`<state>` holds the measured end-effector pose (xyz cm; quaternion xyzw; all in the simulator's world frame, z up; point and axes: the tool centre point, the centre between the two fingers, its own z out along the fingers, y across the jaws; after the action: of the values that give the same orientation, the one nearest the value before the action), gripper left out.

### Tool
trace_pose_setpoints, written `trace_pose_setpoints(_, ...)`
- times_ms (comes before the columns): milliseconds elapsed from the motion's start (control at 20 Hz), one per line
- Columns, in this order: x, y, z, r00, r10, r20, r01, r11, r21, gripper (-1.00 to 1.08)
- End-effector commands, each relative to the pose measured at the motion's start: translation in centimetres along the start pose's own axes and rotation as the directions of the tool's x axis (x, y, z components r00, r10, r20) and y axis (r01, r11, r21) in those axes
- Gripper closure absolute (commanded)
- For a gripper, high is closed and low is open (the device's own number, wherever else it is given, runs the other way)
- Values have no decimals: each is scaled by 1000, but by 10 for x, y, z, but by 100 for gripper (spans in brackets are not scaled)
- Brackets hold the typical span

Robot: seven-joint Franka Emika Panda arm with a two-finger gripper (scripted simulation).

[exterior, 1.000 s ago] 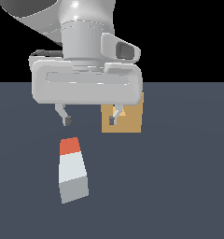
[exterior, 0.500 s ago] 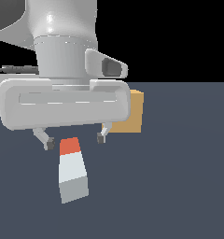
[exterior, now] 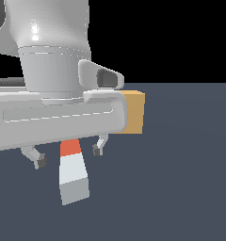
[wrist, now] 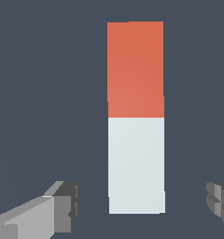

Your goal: Insert the peg into the horizontal hole in a box.

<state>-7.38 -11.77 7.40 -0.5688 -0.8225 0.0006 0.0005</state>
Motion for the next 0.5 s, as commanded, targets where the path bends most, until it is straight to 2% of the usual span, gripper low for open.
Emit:
trace_pose_setpoints(0,-2,-1,1,1000,-10,0,10,1000,-2,-92)
trace_pose_setpoints(450,-2,-1,5,1000,-10,0,10,1000,-1,-92)
